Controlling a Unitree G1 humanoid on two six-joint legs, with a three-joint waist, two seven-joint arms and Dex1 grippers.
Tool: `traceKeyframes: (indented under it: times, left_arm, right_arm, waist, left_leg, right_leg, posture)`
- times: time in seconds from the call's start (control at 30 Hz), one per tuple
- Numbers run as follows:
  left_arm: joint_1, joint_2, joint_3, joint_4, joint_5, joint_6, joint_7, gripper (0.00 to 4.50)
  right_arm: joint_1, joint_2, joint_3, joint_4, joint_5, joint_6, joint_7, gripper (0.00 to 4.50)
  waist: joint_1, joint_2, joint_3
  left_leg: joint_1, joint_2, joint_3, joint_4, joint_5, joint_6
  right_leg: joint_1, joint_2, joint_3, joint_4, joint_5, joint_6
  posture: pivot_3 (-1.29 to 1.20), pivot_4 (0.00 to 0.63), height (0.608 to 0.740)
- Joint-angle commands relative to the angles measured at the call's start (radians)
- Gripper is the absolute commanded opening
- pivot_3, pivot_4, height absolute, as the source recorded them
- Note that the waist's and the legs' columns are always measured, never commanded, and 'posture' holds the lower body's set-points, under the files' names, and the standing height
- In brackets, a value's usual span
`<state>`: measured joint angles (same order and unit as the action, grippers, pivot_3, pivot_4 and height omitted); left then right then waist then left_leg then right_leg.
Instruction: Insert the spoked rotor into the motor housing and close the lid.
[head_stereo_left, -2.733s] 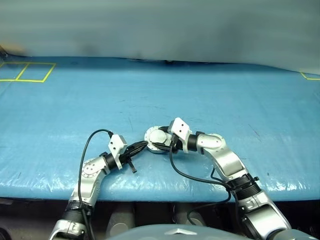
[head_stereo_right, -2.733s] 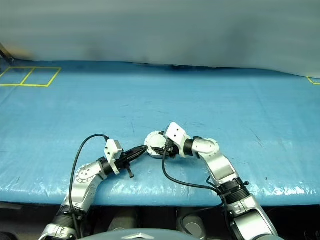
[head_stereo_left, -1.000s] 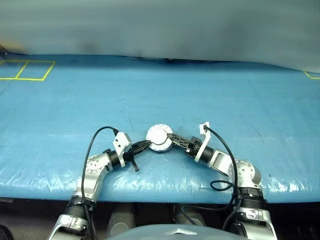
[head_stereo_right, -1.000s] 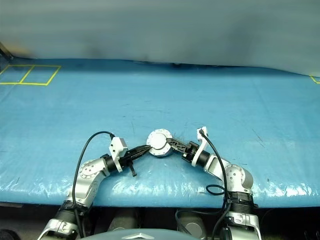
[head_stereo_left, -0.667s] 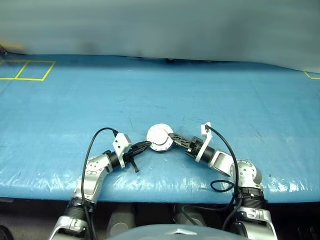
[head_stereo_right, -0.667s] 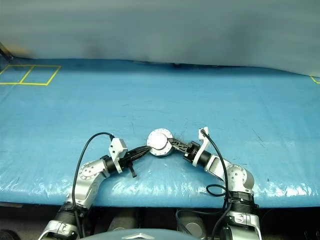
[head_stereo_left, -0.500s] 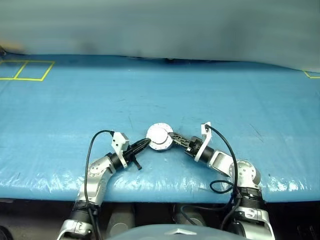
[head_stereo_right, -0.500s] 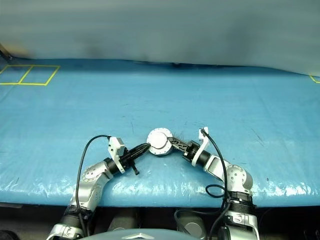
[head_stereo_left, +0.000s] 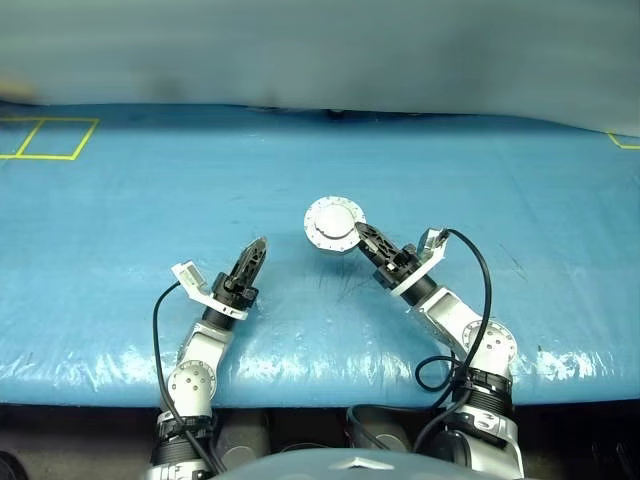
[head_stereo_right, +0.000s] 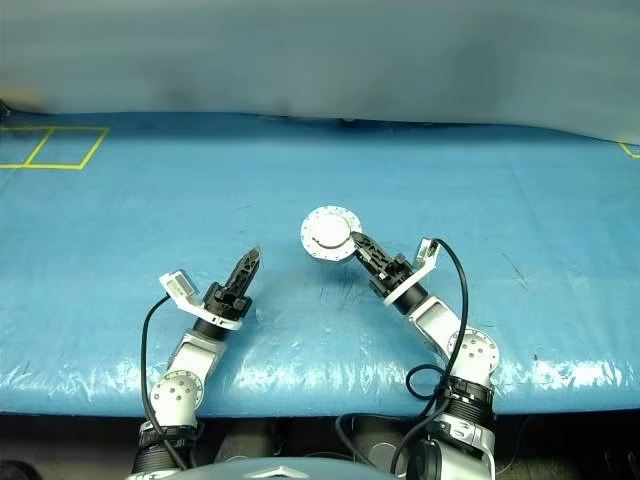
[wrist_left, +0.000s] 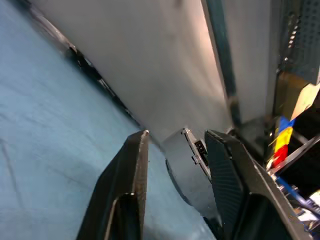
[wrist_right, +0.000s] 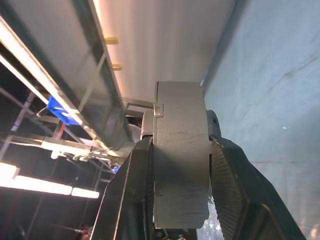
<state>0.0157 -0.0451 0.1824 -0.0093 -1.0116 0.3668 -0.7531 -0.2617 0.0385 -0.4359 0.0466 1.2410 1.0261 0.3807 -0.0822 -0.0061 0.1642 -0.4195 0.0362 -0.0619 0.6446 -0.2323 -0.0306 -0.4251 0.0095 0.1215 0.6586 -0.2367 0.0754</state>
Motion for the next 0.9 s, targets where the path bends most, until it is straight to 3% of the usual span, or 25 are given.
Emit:
traceKeyframes:
  times: [0.03,0.13,0.63,0.87,0.9]
  left_arm:
    - [0.009,-0.007,0.003,-0.050,-0.077,0.077,0.013,3.67]
    - [0.011,-0.005,0.010,-0.045,-0.131,0.149,0.031,4.47]
    - [-0.028,0.013,-0.027,-0.018,-0.136,0.288,0.019,4.47]
    - [-0.023,0.010,-0.045,-0.022,-0.099,0.279,-0.014,4.47]
    - [-0.024,0.005,-0.040,-0.021,-0.095,0.274,-0.012,4.30]
  right_arm:
    - [-0.028,0.010,0.032,-0.072,0.086,0.011,0.003,1.19]
    - [-0.018,0.008,0.057,-0.088,0.116,0.027,-0.004,1.19]
    - [0.043,-0.048,0.239,-0.148,0.097,0.086,0.027,1.19]
    - [0.039,-0.056,0.241,-0.134,0.095,0.053,0.028,1.19]
    - [0.035,-0.056,0.239,-0.125,0.089,0.043,0.024,1.19]
  waist:
    - [-0.001,0.000,0.000]
    - [-0.002,0.000,0.000]
    - [-0.002,0.000,0.000]
    - [-0.001,0.000,0.000]
    - [-0.001,0.000,0.000]
  left_leg:
    - [0.000,0.000,0.000,0.000,0.000,0.000]
    - [0.000,0.000,0.000,0.001,0.000,0.000]
    - [0.000,0.000,0.000,0.001,0.000,0.000]
    - [0.000,0.000,0.000,0.001,0.000,0.000]
    - [0.000,0.000,0.000,0.001,0.000,0.000]
  right_leg:
    - [0.000,0.000,0.000,0.000,0.000,0.000]
    - [0.000,0.000,0.000,0.001,0.000,0.000]
    - [0.000,0.000,0.000,0.001,-0.002,-0.003]
    - [0.000,0.000,0.000,0.001,-0.002,-0.003]
    - [0.000,0.000,0.000,0.001,-0.002,-0.003]
  posture:
    - [0.00,0.150,0.740]
    - [0.00,0.150,0.740]
    - [0.00,0.150,0.740]
    - [0.00,0.150,0.740]
    - [0.00,0.150,0.740]
